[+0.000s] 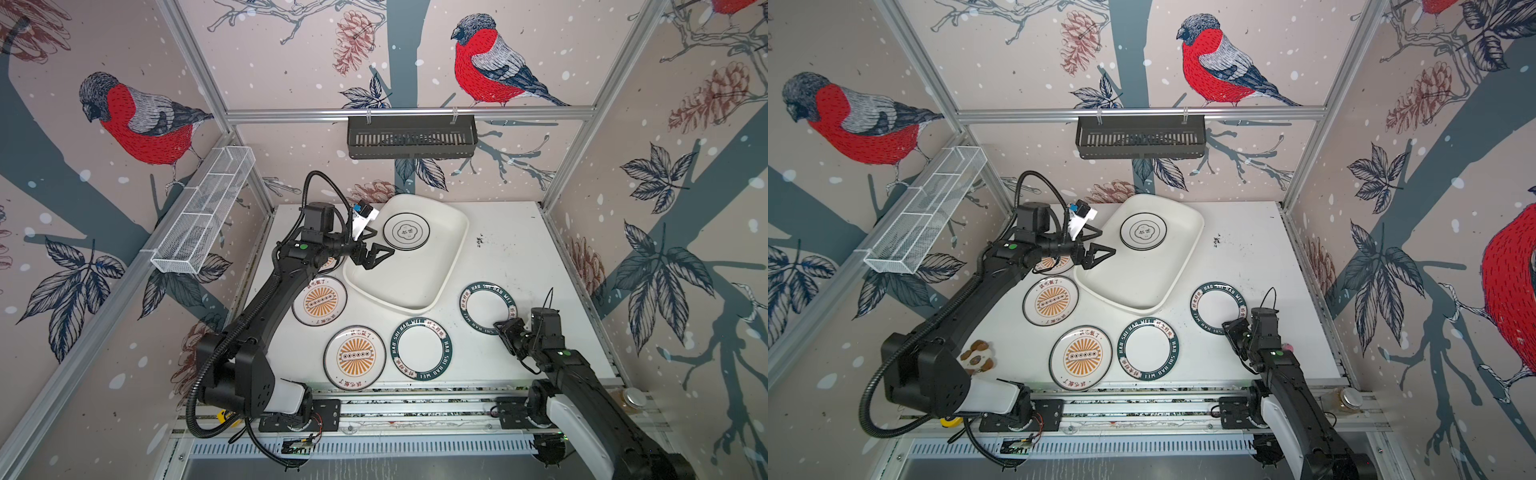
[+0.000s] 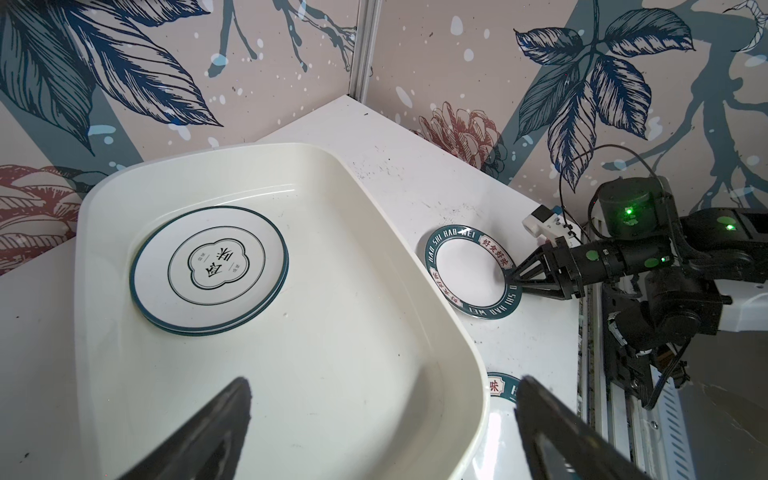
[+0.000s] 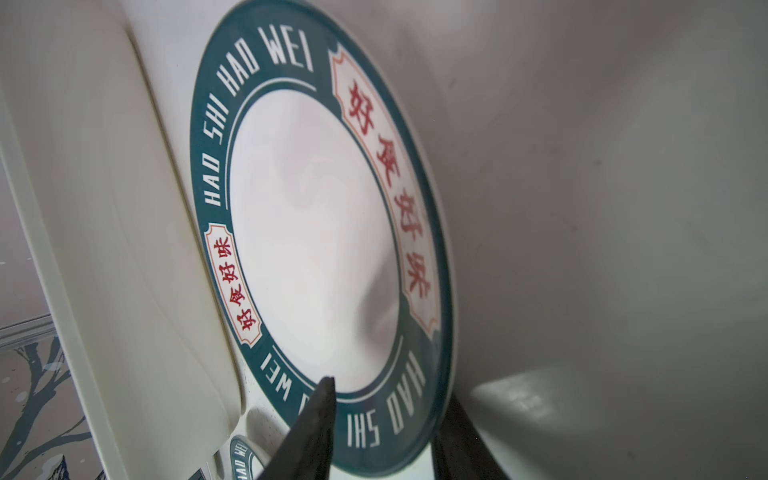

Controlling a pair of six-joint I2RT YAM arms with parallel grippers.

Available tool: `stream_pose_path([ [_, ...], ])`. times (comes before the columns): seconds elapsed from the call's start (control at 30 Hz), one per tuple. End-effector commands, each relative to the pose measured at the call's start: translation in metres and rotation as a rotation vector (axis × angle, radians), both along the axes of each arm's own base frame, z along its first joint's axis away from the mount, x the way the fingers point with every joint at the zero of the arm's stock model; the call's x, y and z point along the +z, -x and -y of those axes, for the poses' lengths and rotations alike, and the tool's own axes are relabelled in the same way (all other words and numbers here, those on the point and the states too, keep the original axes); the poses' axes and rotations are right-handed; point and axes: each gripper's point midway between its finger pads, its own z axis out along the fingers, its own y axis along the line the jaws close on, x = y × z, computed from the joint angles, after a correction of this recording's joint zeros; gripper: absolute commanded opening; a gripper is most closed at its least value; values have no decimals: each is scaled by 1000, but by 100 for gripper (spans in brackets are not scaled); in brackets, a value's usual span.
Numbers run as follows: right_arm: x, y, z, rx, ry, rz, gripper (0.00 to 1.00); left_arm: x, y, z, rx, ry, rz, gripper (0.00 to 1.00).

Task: Place the plates into the plastic bin on the countertop
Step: 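Lift the green-rimmed plate upright with the right gripper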

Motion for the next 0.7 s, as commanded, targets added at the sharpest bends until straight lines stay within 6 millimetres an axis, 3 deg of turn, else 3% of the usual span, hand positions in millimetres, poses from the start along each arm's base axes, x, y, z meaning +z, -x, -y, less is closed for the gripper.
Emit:
stream_pose_path([
  [0.0,-13,8,6,-40,14,-25,37,2,-3,2,-3,1,32,98],
  [0.3,-16,5,7,-95,-40,69,30,0,-3,3,0,-1,31,98],
  [0.67,-16,1,8,-77,-19,49,28,2,-1,7,-6,3,34,98],
])
